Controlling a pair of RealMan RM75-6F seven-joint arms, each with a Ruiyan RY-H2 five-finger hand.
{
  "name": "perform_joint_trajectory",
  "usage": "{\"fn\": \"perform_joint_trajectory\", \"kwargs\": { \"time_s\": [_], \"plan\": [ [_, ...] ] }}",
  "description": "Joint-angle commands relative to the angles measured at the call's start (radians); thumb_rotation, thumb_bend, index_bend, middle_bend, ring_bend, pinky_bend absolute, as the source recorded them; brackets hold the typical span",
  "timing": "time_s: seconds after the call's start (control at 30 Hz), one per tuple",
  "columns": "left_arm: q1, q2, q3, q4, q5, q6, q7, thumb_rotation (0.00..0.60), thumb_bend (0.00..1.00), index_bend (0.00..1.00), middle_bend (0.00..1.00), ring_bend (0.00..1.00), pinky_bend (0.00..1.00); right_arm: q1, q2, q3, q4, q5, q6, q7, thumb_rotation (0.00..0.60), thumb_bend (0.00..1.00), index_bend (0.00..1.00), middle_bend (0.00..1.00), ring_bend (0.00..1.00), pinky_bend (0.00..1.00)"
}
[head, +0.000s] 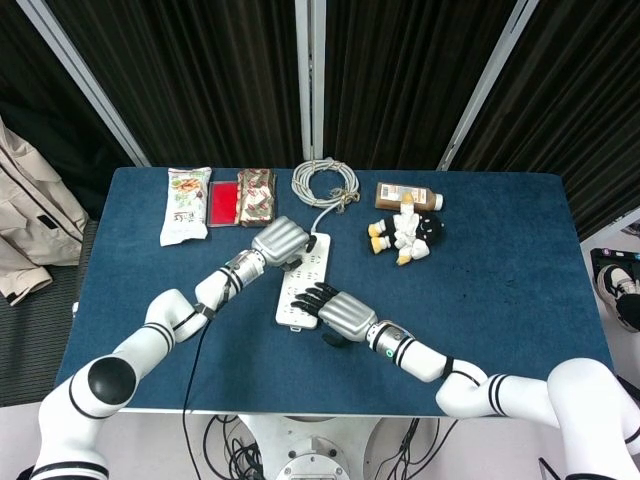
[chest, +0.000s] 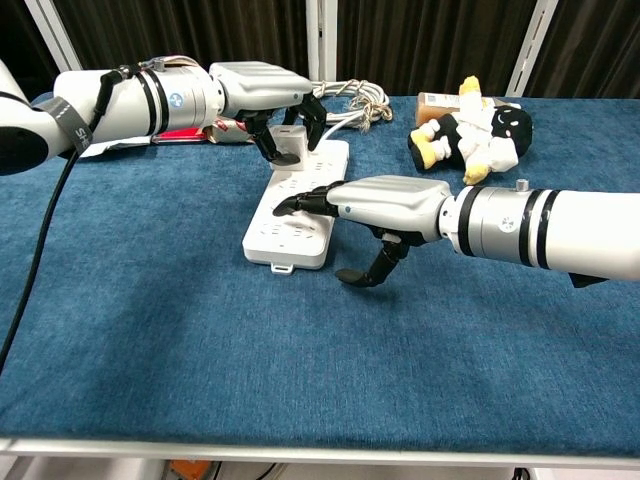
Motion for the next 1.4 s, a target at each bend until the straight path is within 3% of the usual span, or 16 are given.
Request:
{"fn": "perform_joint_trajectory", "kwargs": {
  "time_s": [0.03,0.57,1.0,1.2,1.4],
  "plan": [
    [0.003,-0.013,0.01,0.024,0.004,0.018,-0.036,0.6,0.52,0.58,0.71,0.7,0.82,0.001,-0.001,-0.002,0.002,0.001,0.0,0.004,0.6,0.36,0.02,0.12,0.0,0.0],
    [0.044,-0.054,0.048,0.124,0.019,0.111,-0.134,0.6,0.58,0.65,0.79,0.76,0.89,0.006,-0.006,-0.011,0.013,0.006,0.0,0.023,0.6,0.36,0.02,0.12,0.0,0.0],
    [0.06,-0.033,0.021,0.116,-0.005,0.196,-0.128,0.6,0.58,0.65,0.78,0.76,0.88,0.005,-0.004,-0.012,0.01,0.005,0.014,0.025,0.6,0.36,0.02,0.12,0.0,0.0],
    [0.112,0.081,0.026,-0.021,-0.026,0.201,-0.009,0.6,0.58,0.59,0.72,0.68,0.83,-0.003,0.014,-0.011,-0.01,-0.014,0.055,0.023,0.6,0.36,0.02,0.12,0.0,0.0],
    [0.209,0.258,0.011,-0.354,-0.143,0.122,0.228,0.6,0.45,0.36,0.5,0.42,0.54,-0.035,0.061,-0.016,-0.062,-0.051,0.148,0.004,0.6,0.36,0.02,0.12,0.0,0.0]
  ]
}}
